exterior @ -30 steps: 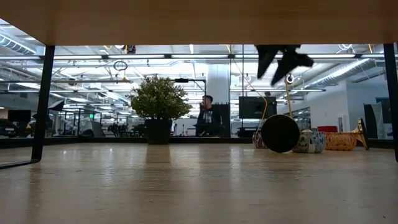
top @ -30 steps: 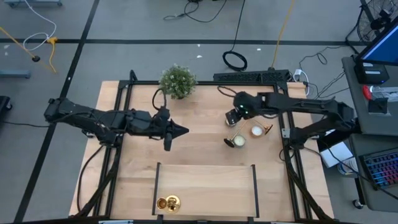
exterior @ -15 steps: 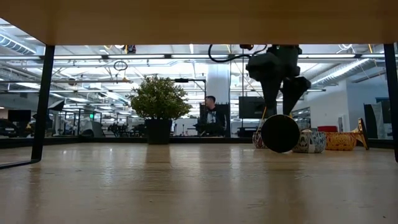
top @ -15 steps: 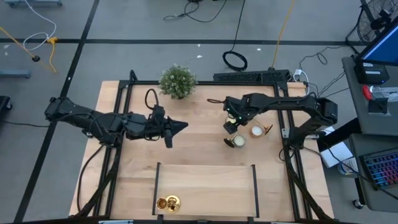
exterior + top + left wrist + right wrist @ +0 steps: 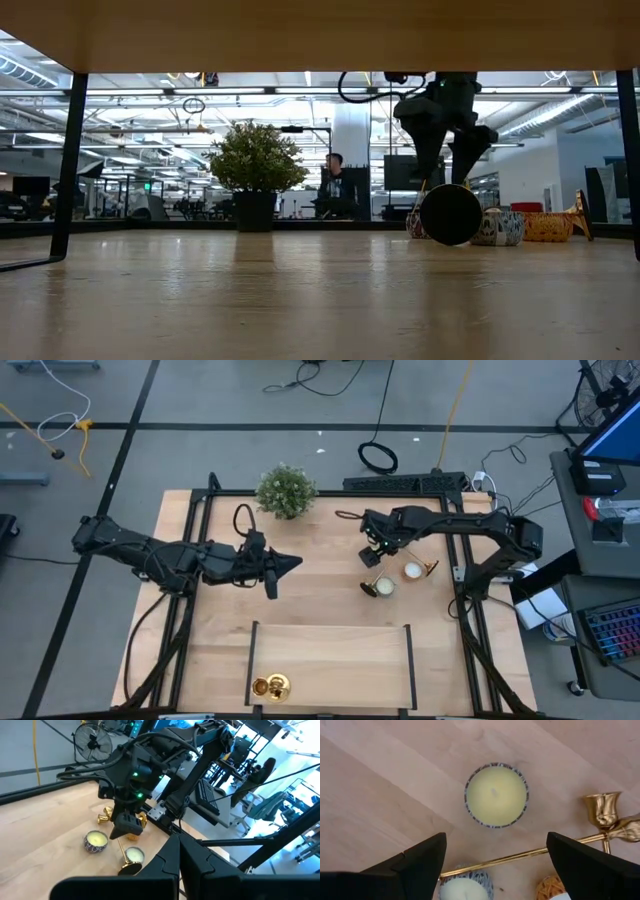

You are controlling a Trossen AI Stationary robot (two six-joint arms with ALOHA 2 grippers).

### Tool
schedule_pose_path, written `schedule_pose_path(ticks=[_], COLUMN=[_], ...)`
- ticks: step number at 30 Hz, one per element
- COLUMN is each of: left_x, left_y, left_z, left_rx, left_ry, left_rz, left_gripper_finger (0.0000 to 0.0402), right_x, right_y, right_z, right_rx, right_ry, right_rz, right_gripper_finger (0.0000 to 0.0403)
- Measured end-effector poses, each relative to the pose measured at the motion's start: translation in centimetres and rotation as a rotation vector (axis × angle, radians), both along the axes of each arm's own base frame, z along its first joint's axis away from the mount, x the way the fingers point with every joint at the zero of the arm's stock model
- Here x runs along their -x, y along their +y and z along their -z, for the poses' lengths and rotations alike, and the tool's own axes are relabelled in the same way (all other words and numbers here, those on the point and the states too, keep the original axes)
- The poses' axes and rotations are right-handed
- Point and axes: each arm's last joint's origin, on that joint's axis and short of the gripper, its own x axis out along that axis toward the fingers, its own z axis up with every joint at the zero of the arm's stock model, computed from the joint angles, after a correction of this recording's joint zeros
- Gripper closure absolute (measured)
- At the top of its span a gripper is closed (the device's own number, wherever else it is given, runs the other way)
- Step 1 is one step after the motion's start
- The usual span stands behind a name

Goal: Pick & Place candle stick holders
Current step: Put the black patterned scented candle on the shelf

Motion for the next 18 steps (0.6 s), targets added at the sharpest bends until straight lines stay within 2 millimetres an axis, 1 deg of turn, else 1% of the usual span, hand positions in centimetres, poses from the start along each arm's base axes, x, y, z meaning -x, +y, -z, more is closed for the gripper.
schedule_pose_path(ticks=[3, 8, 10, 13, 18], left_x=[0.0, 0.0, 0.0, 0.0, 0.1], left_y=[-0.1, -0.1, -0.1, -0.3, -0.6], left_z=[0.0, 0.0, 0.0, 0.0, 0.0], left_rx=[0.0, 0.003, 0.005, 0.014, 0.019], left_ry=[0.002, 0.002, 0.001, 0.0, -0.001], left_rz=[0.019, 0.028, 0.028, 0.035, 0.047], left_gripper_finger=[0.0399, 0.0397, 0.0396, 0.0399, 0.0397], right_x=[-0.5, -1.5, -1.8, -2.1, -2.6], right_y=[-0.2, -0.5, -0.6, -0.7, -0.9], right_z=[0.9, 3.4, 4.0, 4.6, 4.7], right_rx=[-0.019, -0.053, -0.056, -0.056, -0.027], right_ry=[0.017, 0.077, 0.089, 0.093, 0.054], right_rz=[0.005, -0.009, -0.01, -0.013, -0.008], right_gripper_finger=[0.0059, 0.0059, 0.0059, 0.0059, 0.0059])
